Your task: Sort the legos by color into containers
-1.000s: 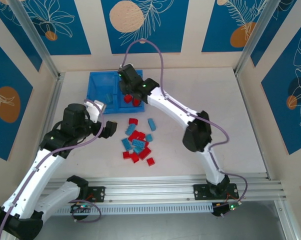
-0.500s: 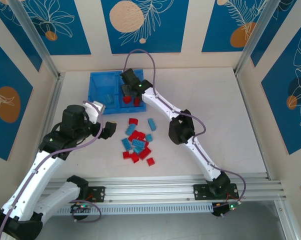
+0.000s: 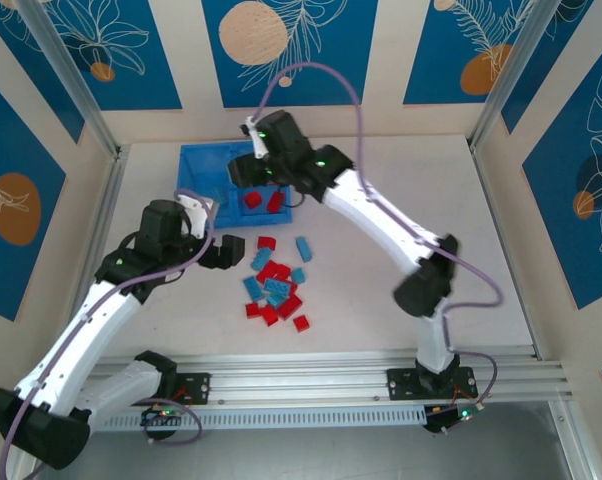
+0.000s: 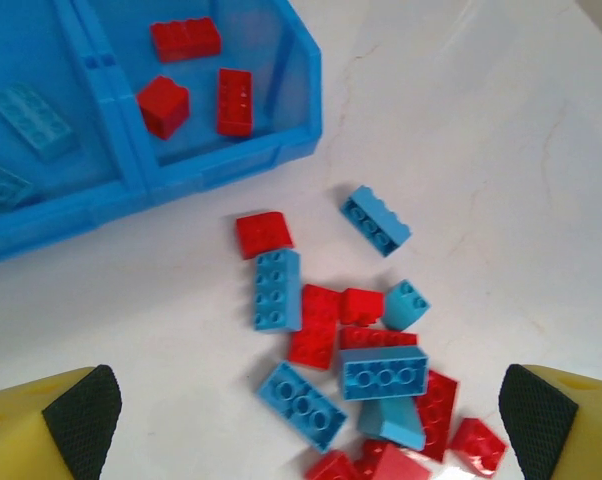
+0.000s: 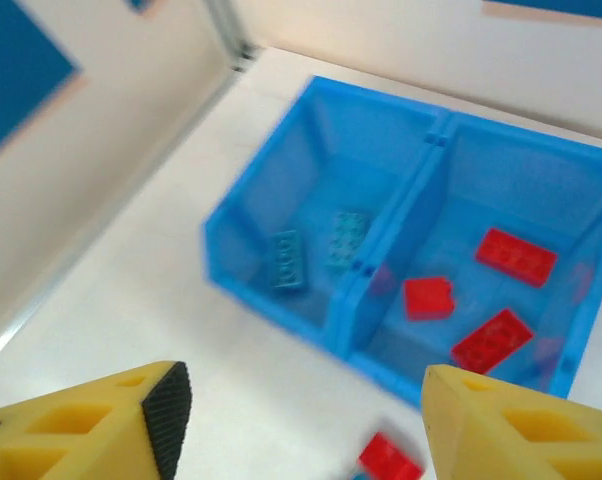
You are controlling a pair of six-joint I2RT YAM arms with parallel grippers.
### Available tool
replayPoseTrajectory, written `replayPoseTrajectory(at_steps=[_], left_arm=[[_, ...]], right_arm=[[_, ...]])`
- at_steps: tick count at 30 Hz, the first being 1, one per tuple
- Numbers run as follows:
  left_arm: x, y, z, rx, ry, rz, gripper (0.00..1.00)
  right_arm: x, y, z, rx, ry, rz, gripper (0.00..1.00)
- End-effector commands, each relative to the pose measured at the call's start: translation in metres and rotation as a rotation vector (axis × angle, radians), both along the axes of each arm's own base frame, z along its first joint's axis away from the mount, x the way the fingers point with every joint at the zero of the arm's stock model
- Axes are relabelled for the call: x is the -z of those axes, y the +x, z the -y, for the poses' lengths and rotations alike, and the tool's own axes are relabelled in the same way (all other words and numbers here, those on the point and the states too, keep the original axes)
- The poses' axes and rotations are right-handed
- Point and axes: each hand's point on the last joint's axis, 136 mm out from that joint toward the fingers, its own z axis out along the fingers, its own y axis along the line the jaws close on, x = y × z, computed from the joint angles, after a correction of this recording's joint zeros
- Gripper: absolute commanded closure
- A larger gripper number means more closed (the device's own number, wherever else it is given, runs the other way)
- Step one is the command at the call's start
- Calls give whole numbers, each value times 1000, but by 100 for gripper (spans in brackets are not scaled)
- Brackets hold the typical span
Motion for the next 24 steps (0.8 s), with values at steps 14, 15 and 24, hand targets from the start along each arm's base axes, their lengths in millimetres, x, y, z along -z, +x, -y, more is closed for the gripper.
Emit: replayPoseTrajectory(at_steps=[14, 15, 24], left_arm=[[136, 66, 54, -51, -45, -423, 10], [142, 68, 57, -47, -53, -439, 13], [206, 75, 54, -92, 26, -549, 40]], right_arm=[[106, -161, 100, -78, 75, -441, 1], [110, -164, 102, -68, 72, -452, 1], [108, -160, 105, -40, 65, -444, 1]])
